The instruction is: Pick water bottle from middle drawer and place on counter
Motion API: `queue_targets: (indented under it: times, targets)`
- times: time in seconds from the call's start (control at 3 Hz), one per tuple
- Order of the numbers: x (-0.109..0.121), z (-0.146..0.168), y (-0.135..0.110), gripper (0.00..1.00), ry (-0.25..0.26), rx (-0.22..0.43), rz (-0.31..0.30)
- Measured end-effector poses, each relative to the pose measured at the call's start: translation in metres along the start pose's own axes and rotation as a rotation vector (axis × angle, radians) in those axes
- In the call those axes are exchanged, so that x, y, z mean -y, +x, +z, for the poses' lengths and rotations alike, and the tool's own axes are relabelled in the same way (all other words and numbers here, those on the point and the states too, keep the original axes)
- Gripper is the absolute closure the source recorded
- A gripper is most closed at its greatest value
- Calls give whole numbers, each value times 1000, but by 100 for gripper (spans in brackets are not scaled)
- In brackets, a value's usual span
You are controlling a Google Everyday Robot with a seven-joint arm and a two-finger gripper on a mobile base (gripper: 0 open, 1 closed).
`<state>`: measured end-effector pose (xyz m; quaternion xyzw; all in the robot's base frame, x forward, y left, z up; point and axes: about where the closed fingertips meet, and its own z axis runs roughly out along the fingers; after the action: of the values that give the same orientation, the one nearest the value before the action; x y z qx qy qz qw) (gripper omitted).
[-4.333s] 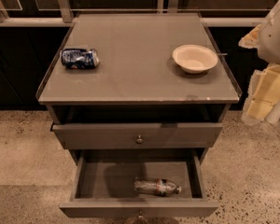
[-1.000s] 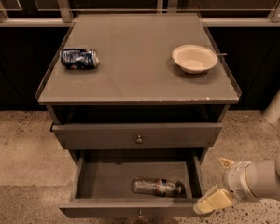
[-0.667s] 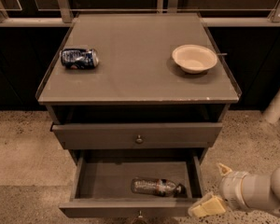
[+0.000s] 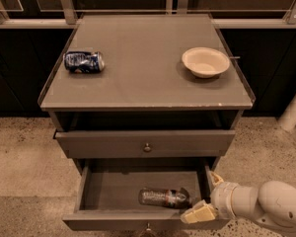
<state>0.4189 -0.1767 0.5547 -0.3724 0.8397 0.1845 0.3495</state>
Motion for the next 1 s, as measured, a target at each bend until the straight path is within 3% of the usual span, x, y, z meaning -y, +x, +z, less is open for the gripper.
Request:
queue_targets:
  times: [0.67, 1.0]
  targets:
    - [0, 1, 9, 0, 4, -31, 14]
    - [-5, 23, 6, 0, -41, -8, -20]
